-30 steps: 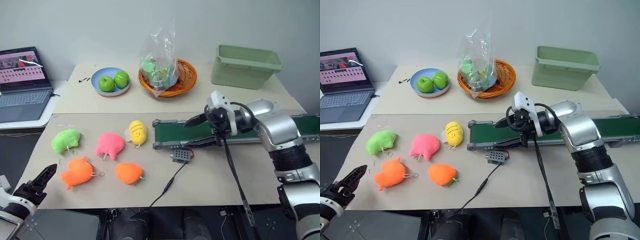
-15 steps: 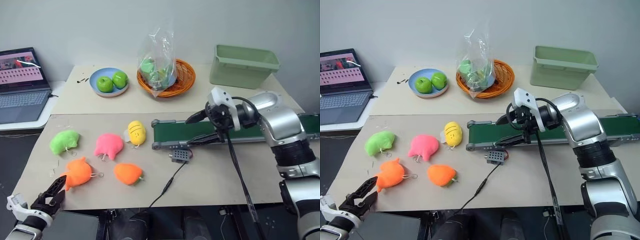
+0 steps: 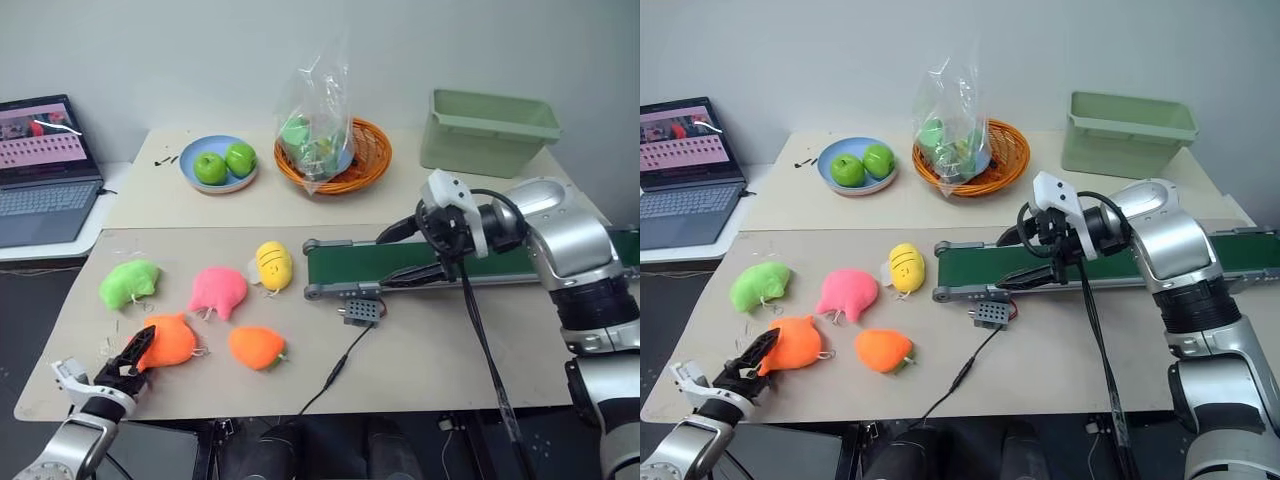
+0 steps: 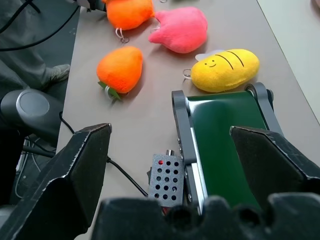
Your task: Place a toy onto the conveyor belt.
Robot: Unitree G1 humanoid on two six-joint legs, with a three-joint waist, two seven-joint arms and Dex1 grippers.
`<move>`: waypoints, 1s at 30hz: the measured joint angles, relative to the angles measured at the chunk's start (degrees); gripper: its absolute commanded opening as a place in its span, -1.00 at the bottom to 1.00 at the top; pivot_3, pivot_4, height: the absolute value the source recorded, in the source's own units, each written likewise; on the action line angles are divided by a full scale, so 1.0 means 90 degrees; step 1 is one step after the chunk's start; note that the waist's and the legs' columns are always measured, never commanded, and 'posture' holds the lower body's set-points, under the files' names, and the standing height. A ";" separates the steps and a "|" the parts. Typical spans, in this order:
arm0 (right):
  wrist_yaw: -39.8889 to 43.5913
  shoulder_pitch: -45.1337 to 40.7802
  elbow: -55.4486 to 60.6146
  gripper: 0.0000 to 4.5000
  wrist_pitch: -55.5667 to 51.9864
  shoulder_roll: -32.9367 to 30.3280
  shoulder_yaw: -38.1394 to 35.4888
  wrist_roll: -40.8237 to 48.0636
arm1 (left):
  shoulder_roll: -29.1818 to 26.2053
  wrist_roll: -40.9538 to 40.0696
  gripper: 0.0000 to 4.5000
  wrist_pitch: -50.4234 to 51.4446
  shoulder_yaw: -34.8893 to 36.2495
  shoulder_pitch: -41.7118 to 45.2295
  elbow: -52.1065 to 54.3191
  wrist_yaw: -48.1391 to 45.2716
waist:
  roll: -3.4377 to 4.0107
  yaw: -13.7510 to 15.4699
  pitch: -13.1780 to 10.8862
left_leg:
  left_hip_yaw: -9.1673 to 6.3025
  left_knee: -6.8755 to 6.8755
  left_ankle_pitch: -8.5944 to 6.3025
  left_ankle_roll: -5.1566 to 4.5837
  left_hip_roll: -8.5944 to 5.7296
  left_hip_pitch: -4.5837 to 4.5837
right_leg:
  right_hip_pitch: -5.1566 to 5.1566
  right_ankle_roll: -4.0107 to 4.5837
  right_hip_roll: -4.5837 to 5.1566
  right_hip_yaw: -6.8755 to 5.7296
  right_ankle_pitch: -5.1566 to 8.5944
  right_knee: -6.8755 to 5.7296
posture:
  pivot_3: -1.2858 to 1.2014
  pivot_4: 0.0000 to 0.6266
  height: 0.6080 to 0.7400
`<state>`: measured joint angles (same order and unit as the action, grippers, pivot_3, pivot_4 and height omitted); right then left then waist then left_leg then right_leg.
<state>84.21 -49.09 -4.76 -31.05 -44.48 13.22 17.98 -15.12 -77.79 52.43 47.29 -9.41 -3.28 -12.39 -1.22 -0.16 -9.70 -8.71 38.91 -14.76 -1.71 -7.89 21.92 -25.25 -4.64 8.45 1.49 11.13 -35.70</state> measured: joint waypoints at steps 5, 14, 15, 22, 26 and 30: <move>-0.0034 -0.0011 -0.0007 1.00 0.0068 -0.0002 0.0000 -0.0111 | -0.0024 -0.0134 -0.36 -0.0010 0.0001 -0.0092 0.0001 -0.0021 | 0.0000 0.0004 0.0000 | 0.0001 0.0000 0.0000 0.0000 0.0000 -0.0001 | 0.0001 0.0000 0.0000 0.0000 0.0000 0.0000 | 0.03 -0.52 1.00; -0.0048 -0.0018 -0.0159 1.00 0.0207 0.0036 0.0001 -0.0216 | -0.0128 -0.0140 -0.36 -0.0645 0.0055 -0.0358 0.0861 -0.0413 | -0.0001 0.0006 -0.0001 | 0.0004 0.0000 -0.0001 0.0000 0.0003 0.0001 | 0.0001 0.0002 -0.0001 0.0002 -0.0001 0.0004 | 0.03 -0.52 1.00; -0.0046 -0.0026 -0.0188 1.00 0.0224 0.0061 0.0001 -0.0229 | -0.0171 -0.0059 -0.36 -0.0819 0.0056 -0.0414 0.1225 -0.0439 | -0.0005 0.0009 -0.0003 | 0.0005 0.0001 -0.0001 0.0001 0.0006 0.0003 | 0.0000 0.0004 -0.0003 0.0003 -0.0001 0.0004 | 0.03 -0.52 1.00; 0.0020 -0.0265 -0.0342 1.00 0.0359 0.0298 0.0058 -0.0247 | -0.0856 -0.1022 -0.36 -0.1514 -0.0711 0.0871 0.4417 0.0646 | 0.0002 0.0089 0.0002 | 0.0020 -0.0003 0.0005 0.0012 0.0015 -0.0010 | 0.0022 0.0024 -0.0012 0.0008 -0.0025 0.0044 | 0.03 -0.52 1.00; -0.0001 -0.0249 -0.0512 1.00 0.0366 0.0388 0.0085 -0.0348 | -0.2246 0.0727 -0.36 -0.1586 -0.1819 0.2227 0.4668 0.1624 | -0.0017 0.0090 -0.0006 | 0.0044 -0.0006 0.0039 0.0072 0.0056 0.0014 | 0.0008 0.0047 -0.0063 0.0016 -0.0062 0.0081 | 0.03 -0.52 1.00; -0.0036 -0.0249 -0.0519 1.00 0.0367 0.0409 0.0087 -0.0355 | -0.3883 0.3475 -0.36 -0.1963 -0.3574 0.2252 0.4879 0.1041 | -0.0009 -0.0010 -0.0003 | 0.0130 -0.0026 0.0011 0.0060 0.0087 -0.0015 | -0.0001 0.0045 -0.0105 0.0098 -0.0064 0.0083 | 0.03 -0.52 1.00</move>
<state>83.88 -51.33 -9.43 -27.75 -40.80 14.00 14.79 -50.07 -46.52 34.76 15.12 10.86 40.63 -3.02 -1.30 -0.25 -9.73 -7.54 38.68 -14.66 -1.17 -7.11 21.79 -25.26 -4.23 7.50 2.37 10.56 -34.95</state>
